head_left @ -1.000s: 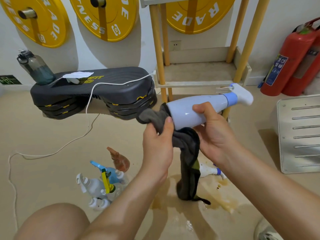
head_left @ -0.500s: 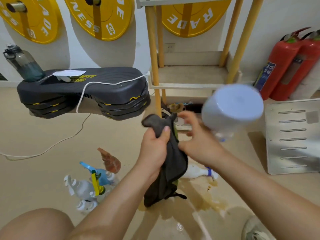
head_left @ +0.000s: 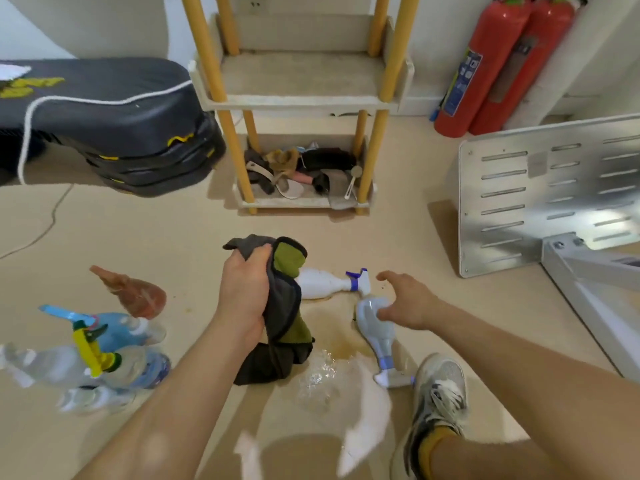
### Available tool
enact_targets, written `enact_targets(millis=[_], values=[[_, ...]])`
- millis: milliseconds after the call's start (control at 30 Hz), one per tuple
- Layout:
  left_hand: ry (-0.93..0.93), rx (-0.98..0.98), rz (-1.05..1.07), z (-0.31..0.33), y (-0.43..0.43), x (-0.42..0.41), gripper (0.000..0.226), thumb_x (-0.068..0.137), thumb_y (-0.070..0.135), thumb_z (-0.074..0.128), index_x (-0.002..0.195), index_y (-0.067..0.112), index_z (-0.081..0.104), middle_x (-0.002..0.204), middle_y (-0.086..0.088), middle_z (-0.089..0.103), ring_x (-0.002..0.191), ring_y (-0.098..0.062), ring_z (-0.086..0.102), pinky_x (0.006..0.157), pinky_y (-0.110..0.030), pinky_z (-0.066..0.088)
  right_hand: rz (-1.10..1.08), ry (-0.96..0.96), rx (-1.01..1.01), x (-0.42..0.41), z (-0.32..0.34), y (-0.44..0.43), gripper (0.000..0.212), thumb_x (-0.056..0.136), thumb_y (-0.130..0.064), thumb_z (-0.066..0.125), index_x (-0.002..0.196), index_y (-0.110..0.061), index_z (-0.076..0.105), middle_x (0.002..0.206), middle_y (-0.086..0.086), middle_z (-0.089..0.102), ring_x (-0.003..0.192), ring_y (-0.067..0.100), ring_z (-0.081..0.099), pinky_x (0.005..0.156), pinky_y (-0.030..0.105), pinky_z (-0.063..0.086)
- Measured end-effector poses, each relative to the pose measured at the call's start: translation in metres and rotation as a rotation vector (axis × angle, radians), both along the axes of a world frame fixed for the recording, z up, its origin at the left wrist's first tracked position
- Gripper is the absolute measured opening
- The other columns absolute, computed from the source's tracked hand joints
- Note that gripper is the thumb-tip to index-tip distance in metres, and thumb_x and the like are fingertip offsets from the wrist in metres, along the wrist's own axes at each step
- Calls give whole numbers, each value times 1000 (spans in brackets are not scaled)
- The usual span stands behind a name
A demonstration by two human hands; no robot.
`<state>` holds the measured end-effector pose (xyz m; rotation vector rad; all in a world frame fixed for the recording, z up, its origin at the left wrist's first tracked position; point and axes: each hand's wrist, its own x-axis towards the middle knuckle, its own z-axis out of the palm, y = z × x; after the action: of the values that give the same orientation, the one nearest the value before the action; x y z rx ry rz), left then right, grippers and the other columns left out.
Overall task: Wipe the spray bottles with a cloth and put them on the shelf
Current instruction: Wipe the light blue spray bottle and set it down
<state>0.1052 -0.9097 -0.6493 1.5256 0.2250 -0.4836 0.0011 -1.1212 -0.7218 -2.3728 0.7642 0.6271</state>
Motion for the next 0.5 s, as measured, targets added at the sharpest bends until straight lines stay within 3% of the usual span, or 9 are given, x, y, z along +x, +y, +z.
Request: enact_targets(millis=[67,167,233,333,433,500], values=[[51,24,-13,-14,3,-8,18,100,19,50,94,16,67,84,-3,68,79,-20,65,70,-31,51,8,92,-5,-12,-37,3,85,86,-29,71,154,-19,22,150,14,37,138,30,37,109,33,31],[164,37,-43,-42,4,-22,19,100,19,51,96,11,68,85,-8,70,80,-26,66,68,-32,56,-220,165,37,-23,-89,11,91,83,-40,71,152,-15,18,143,16,41,134,33,39,106,36,34],[255,28,-58,-58,3,-29,23,101,20,50,98,8,69,90,-15,72,88,-34,68,81,-49,58,-317,171,35,-25,-120,19,101,72,-49,74,150,-17,19,135,15,43,128,34,41,103,39,35],[348,34,-77,-75,4,-34,26,102,21,49,102,6,71,106,-22,72,101,-43,68,93,-64,50,-331,176,-37,-21,-155,33,118,71,-53,79,155,-27,0,145,11,28,131,33,36,100,46,40],[364,14,-108,-89,8,-33,29,102,20,47,111,0,66,110,-29,69,98,-46,68,93,-61,52,-353,134,-137,-8,-179,42,124,70,-53,80,154,-29,-8,154,12,14,133,34,32,98,49,42],[348,8,-130,-98,13,-31,29,103,17,45,107,-1,67,104,-26,71,88,-42,71,89,-53,53,-452,72,-167,2,-188,40,118,70,-45,80,153,-26,-1,149,15,22,125,36,39,93,48,47]])
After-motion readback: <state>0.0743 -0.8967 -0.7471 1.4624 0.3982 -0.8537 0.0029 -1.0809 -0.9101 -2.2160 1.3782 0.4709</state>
